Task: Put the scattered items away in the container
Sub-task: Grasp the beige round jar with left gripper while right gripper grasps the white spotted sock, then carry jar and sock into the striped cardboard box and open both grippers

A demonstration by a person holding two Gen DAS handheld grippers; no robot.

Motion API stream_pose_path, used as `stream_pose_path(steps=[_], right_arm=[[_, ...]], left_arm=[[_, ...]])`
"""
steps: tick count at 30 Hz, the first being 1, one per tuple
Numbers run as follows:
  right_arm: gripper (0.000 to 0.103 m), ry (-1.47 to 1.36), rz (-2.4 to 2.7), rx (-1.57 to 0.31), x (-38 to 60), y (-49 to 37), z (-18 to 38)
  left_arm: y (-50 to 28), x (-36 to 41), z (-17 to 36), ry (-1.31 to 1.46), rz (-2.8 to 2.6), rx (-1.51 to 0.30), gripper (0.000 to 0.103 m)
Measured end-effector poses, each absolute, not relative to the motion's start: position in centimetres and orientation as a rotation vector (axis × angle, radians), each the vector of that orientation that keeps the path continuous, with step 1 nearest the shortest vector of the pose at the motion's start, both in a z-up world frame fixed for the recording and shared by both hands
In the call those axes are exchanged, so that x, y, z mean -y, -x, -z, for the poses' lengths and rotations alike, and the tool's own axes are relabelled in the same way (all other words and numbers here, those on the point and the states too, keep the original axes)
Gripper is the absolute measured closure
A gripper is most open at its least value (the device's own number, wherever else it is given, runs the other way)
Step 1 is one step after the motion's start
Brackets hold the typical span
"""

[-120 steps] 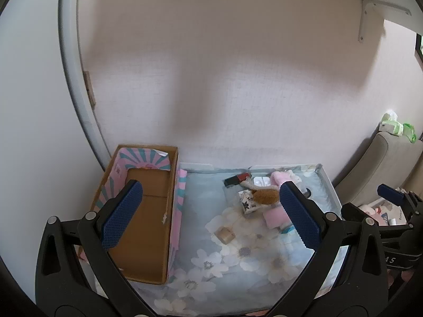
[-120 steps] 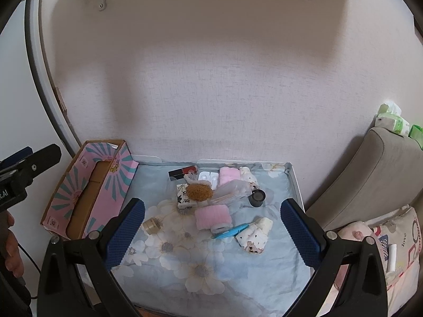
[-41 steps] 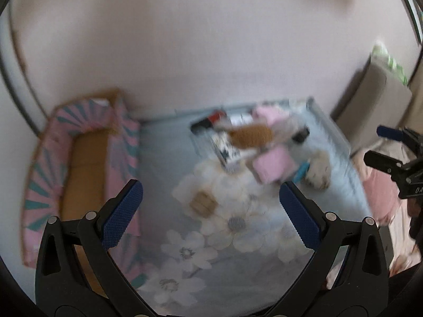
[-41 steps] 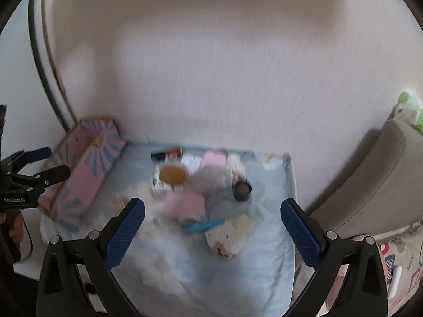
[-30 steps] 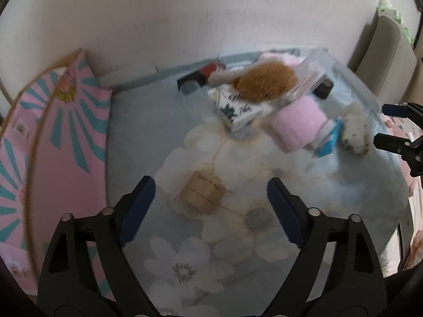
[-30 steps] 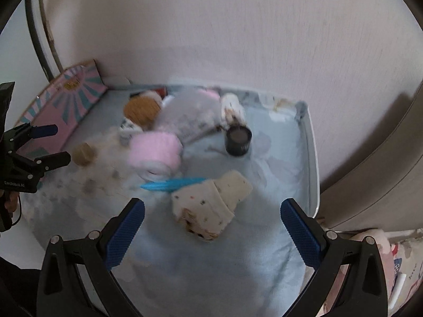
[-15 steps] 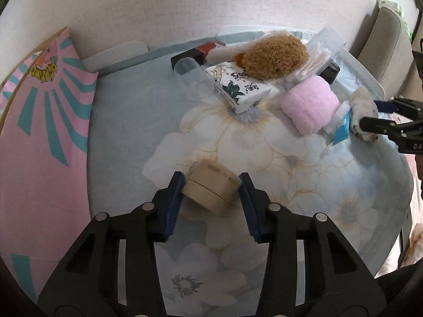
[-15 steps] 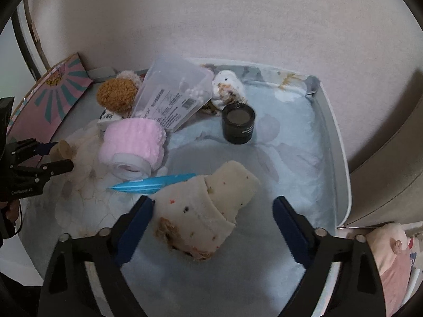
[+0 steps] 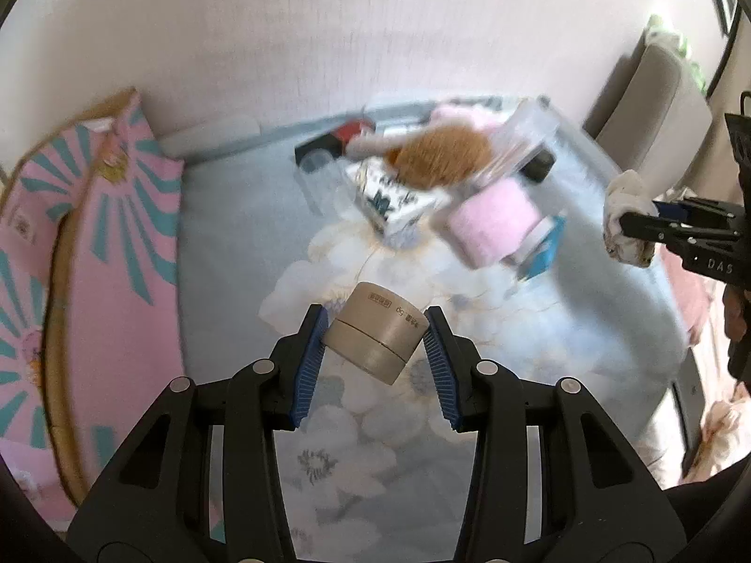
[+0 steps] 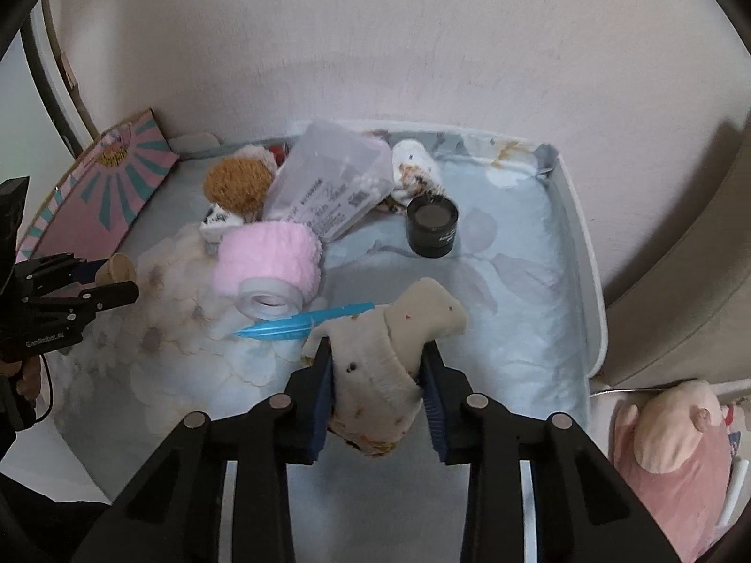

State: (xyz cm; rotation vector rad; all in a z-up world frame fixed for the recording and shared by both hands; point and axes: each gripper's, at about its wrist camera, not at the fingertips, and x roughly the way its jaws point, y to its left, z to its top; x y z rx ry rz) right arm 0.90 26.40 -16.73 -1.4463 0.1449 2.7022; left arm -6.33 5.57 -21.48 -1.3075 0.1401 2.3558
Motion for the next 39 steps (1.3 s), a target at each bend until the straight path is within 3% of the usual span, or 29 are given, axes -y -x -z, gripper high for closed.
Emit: stream_pose_path(steps=[13, 19, 28, 39], right_arm=[[0.072, 1.338, -2.859, -0.105, -20.2, 0.7, 4.7], [0.072, 1.299, -3.018, 0.04, -13.8, 4.7, -0.4], [0.072, 1.436, -3.192, 0.244, -2.2, 12.4, -2.4], [0.072, 1.864, -3.034, 0.421, 8.6, 21.1, 5.7]], left_arm=[[4.8, 1.9, 8.7, 1.188, -2.542, -0.049, 0.064], [4.7, 7.5, 6.0, 1.169, -2.657, -0.008, 0.064], [5.2, 13.2, 8.0, 1.279, -2.725, 0.106, 0.064], [6.7, 16.1, 14.7, 1.504, -2.675, 0.281, 0.064]])
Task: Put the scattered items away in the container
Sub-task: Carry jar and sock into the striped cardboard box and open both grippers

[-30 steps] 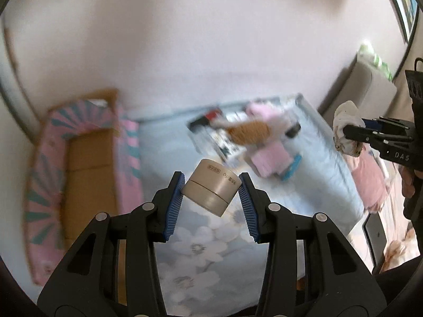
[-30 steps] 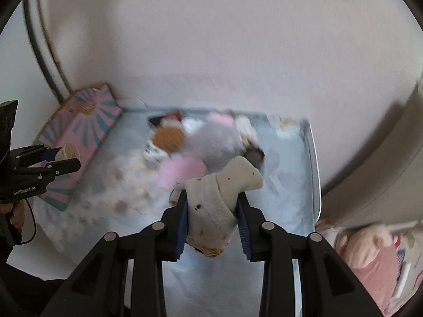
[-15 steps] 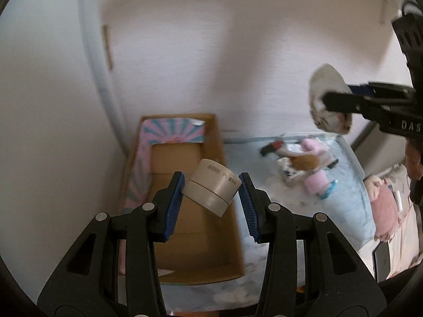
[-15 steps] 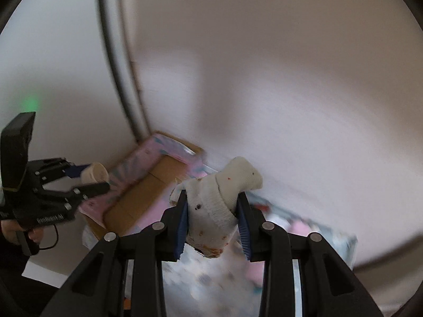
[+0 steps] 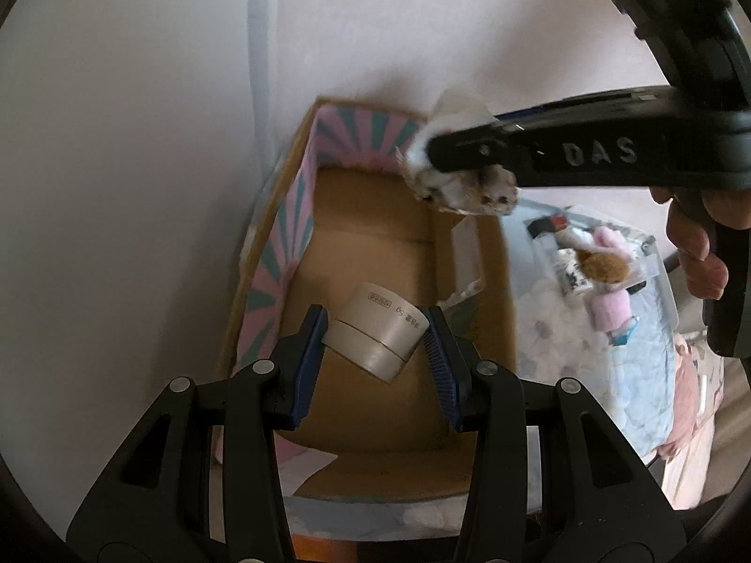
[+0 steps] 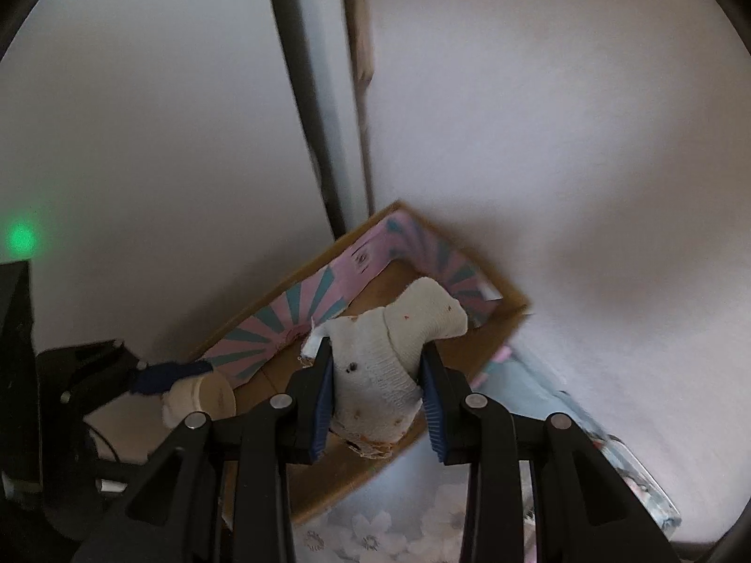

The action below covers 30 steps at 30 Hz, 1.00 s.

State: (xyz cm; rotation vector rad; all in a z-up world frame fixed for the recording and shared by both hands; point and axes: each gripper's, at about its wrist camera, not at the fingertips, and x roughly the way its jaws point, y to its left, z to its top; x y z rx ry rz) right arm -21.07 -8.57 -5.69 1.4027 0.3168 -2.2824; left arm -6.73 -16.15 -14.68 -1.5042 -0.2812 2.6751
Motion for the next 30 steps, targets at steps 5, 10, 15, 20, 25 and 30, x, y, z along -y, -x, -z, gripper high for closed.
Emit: stream_pose_path(steps=[5, 10, 15, 20, 25, 30], right_arm=[[0.072, -1.482, 2.245, -0.307, 10.4, 22.6, 8.5], [0.072, -1.527, 2.226, -0.309, 10.8, 22.8, 9.9], [0.072, -1.55, 2.221, -0.273, 9.8, 23.6, 10.2], [0.047, -1.628, 2.206, -0.28, 10.0, 23.9, 10.8], [0.038, -1.659, 2.216, -0.253, 9.5, 23.9, 10.9], [0.038, -1.622, 2.233, -0.255, 9.3, 22.8, 9.6]], left_arm=[[7.4, 16.2, 16.5, 1.571, -2.649, 0.298, 0.064], [7.7, 15.9, 16.9, 1.598, -2.627, 0.286, 0.064], [8.0, 15.6, 17.0, 1.595, -2.599, 0.287, 0.064], [8.0, 15.4, 16.8, 1.616, -2.61, 0.217, 0.0], [7.8, 15.4, 16.5, 1.607, -2.623, 0.234, 0.0], [7.5, 15.1, 15.6, 1.586, -2.635, 0.216, 0.0]])
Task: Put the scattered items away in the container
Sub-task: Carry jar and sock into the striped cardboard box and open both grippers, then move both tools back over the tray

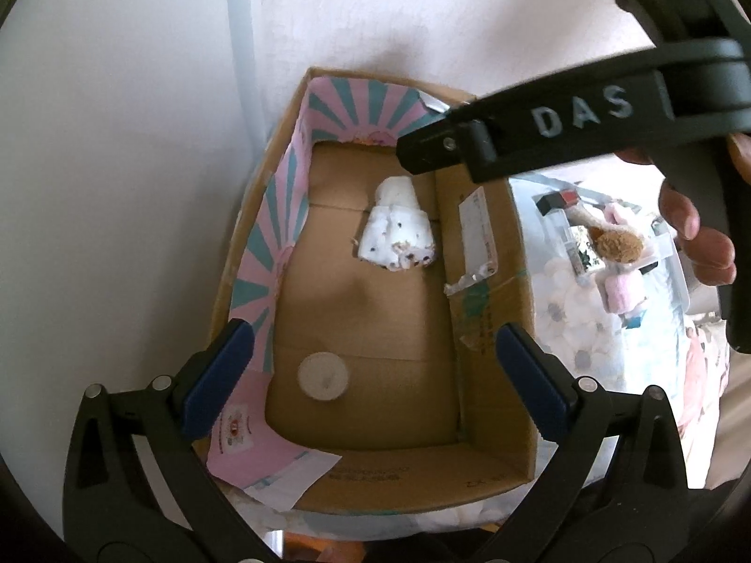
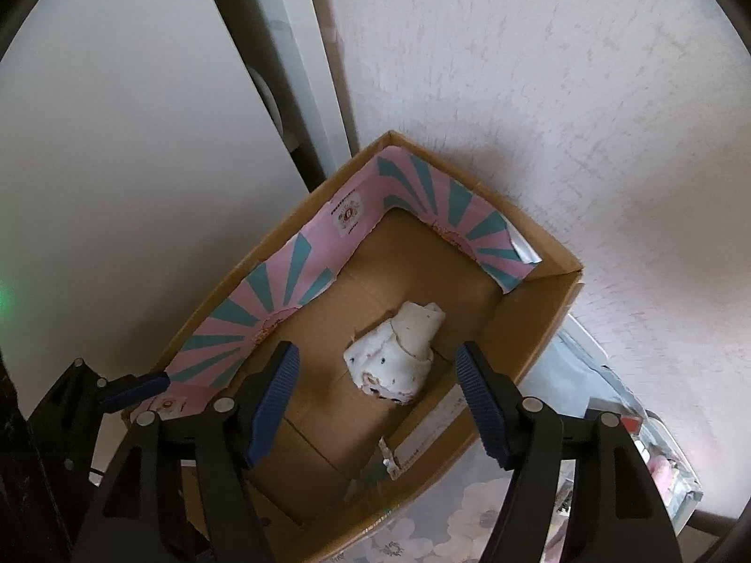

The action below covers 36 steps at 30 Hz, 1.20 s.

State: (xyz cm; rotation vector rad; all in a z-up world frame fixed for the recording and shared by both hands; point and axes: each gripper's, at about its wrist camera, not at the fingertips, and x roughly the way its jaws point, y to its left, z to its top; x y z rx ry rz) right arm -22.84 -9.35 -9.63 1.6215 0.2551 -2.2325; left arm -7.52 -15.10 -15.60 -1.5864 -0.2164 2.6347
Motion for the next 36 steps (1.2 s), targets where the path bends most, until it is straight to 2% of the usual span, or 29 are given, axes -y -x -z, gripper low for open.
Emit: stream_pose_path(steps=[9, 15, 23, 36], right_arm=[[0.038, -1.524, 2.263, -0.266, 7.8, 20.5, 5.2], [0.038, -1.531, 2.33, -0.359, 5.1, 17.9, 1.3], [0.038, -1.579, 2.449, -0.225, -2.4, 14.2, -0.8], [0.038, -1.582, 2.695, -0.008, -12.8, 9.4, -3.6]], left_arm=[[7.4, 14.8, 12.1, 1.54, -2.68, 0.169, 0.0], [7.5, 14.1, 8.4, 1.432, -2.725, 0.129, 0.0], [7.9, 10.9, 5.4, 1.314, -2.673, 0.079, 0.0], [8.6, 5.0, 6.1, 1.265, -2.524, 0.018, 0.0]])
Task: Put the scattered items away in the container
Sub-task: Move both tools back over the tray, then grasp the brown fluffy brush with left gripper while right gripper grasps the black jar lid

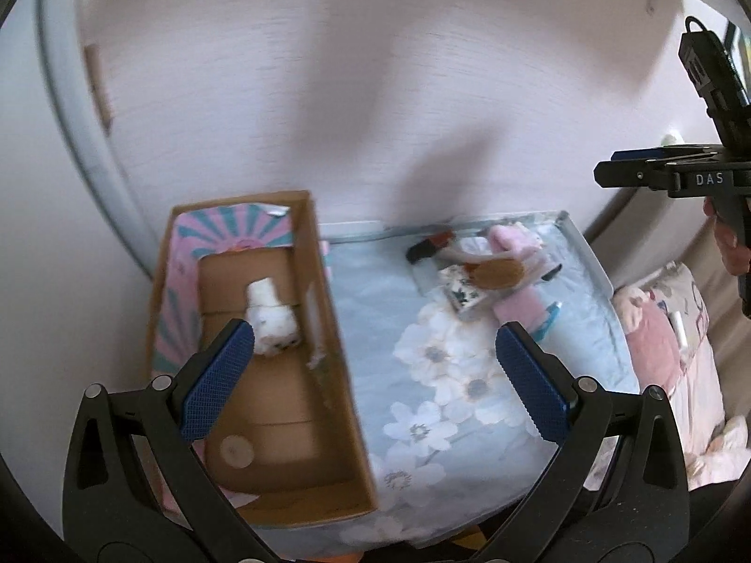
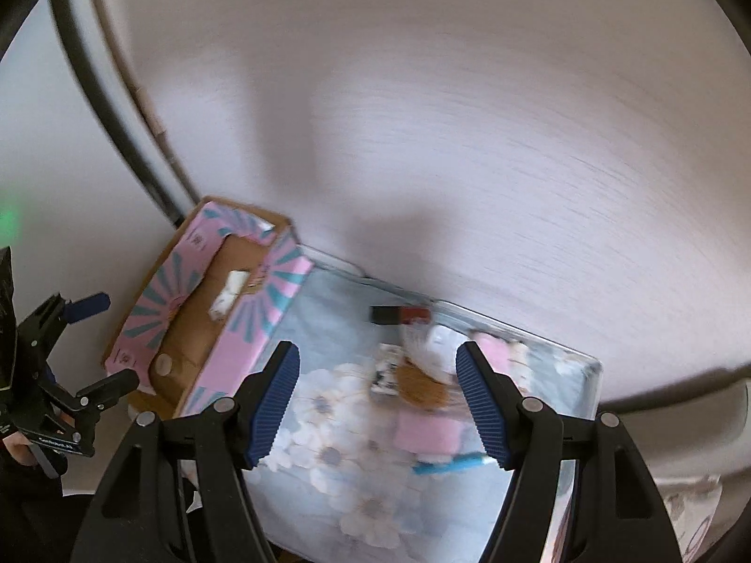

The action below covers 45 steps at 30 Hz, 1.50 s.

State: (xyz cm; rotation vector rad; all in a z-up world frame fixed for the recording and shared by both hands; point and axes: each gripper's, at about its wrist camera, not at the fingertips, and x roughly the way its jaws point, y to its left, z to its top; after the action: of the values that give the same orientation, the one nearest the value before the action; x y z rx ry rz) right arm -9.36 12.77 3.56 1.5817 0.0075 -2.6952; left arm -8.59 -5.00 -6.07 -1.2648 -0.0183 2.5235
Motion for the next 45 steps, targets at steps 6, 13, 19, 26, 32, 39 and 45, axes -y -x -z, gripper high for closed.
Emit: stream_pose_path(steps=[6, 13, 19, 26, 32, 39, 45], right_arm=[[0.038, -1.62, 2.739, 0.08, -17.6, 7.3, -2.2], [0.038, -1.688, 2.709, 0.176, -23.4, 5.3, 1.4], [0.038, -1.731, 2.674, 0.233, -27.5, 4.5, 5.9], [0.038, -1.736, 2.635, 0.198, -30.5, 3.7, 12.6], [0.038, -1.664, 2.609, 0.116, -30.7, 4.9, 16.3], [0.038, -1.603, 2.58, 0.067, -30.4, 6.5, 18.9], [0.038, -1.581, 2.587, 0.072, -31.0, 7.4, 19.9]], left_arm=[[10.1, 0.7, 7.0, 1.271, -2.451, 0.002, 0.0], [12.0, -5.2, 9.1, 1.338, -2.377, 0.015, 0.0], [14.9, -9.8, 12.4, 1.415, -2.339, 0.083, 0.0], [17.9, -13.2, 16.7, 1.497, -2.384, 0.112, 0.001], [19.9, -14.5, 19.5, 1.55, -2.415, 0.166, 0.002], [20.9, -16.0, 21.5, 1.597, -2.423, 0.173, 0.024], [21.1, -16.0, 22.3, 1.621, -2.404, 0.215, 0.051]])
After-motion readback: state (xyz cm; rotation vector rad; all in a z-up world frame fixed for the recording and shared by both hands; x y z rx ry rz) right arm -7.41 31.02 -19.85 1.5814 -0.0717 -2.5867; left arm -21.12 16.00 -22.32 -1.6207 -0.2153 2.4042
